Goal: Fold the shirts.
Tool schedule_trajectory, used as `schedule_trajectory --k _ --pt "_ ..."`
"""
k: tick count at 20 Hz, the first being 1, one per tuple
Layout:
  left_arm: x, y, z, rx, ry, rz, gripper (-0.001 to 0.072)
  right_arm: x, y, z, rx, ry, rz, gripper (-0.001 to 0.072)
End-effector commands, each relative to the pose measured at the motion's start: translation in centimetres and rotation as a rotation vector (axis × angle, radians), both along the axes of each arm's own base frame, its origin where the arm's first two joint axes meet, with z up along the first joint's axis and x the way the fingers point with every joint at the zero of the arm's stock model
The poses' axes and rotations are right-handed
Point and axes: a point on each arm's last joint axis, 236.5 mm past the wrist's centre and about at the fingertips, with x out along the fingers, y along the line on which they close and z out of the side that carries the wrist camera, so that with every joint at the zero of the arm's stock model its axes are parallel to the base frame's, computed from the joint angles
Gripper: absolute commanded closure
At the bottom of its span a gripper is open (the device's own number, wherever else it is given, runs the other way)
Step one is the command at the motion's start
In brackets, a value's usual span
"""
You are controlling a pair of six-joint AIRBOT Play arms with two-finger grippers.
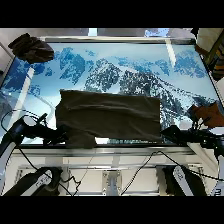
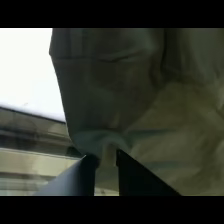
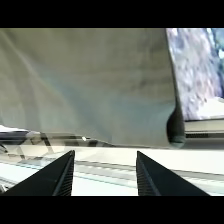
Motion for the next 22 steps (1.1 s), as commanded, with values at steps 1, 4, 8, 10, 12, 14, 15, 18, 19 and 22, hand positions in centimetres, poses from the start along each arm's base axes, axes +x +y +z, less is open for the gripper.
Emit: schedule_trajectory --k 1,4,8,10,12,14,15,18,19,22 --pt "2.8 -0.1 0.2 -0.012 -0.097 0.078 0.0609 -0.4 -0.3 -0.3 -0.014 0.026 -0.008 0.0276" --pt "3.5 -0.4 0.3 -0.027 -0.113 0.102 0.0691 -1.3 -0.6 -1.3 -0.029 0.082 -0.035 0.0276" --pt "3.1 -0.6 0.1 -0.034 -0.095 0.094 0.0692 -3.6 0.6 -3.2 0.017 0.207 -0.094 0.0275" --pt "3.1 -0.6 0.1 -0.034 -0.094 0.089 0.0692 -4.0 0.9 -3.5 0.031 0.239 -0.123 0.0275" --pt "2.9 -0.7 0.1 -0.036 -0.097 0.068 0.0692 -3.6 0.5 -3.7 0.021 0.24 -0.157 0.0275" --pt "2.8 -0.7 0.1 -0.039 -0.095 0.057 0.0692 -3.0 -0.2 -4.0 0.005 0.242 -0.211 0.0276" --pt "2.8 -0.7 0.1 -0.039 -0.095 0.057 0.0692 -2.6 -0.6 -4.2 -0.009 0.238 -0.242 0.0276" --pt "2.7 -0.8 0.1 -0.04 -0.095 0.05 0.0692 -1.7 -1.9 -4.8 -0.041 0.233 -0.323 0.0277" --pt "2.7 -0.8 0.2 -0.042 -0.094 0.048 0.0692 -1.7 -1.9 -5.0 -0.032 0.253 -0.344 0.0276" --pt "2.7 -0.9 0.2 -0.046 -0.095 0.044 0.0692 -1.7 -1.3 -6.1 0.011 0.3 -0.367 0.0276"
